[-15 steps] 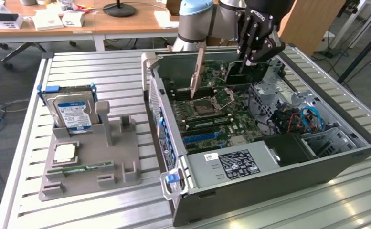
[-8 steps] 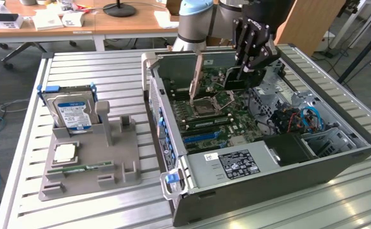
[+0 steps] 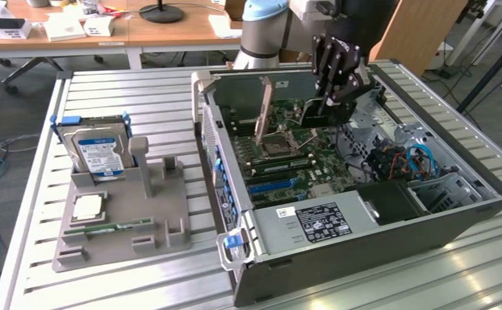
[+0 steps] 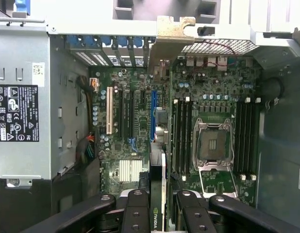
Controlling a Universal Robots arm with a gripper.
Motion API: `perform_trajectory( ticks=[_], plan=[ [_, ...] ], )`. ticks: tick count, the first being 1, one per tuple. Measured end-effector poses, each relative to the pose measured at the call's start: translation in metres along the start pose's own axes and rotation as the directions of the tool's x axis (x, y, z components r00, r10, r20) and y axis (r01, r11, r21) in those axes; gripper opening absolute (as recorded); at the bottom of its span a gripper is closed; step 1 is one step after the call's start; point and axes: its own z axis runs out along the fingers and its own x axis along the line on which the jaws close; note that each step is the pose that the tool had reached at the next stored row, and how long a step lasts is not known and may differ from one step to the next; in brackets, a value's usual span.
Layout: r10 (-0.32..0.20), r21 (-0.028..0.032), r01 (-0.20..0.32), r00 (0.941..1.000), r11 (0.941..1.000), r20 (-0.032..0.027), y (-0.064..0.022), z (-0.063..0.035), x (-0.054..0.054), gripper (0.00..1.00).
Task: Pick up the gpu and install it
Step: 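Insert the gpu into the slot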
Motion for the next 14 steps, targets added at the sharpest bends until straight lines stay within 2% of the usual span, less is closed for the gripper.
perform_trajectory(
  ticks=[14],
  plan=[
    [0.000,0.0000,0.000,1.0000,1.0000,-0.0001,-0.0001,0.0254,0.001,0.26]
  ],
)
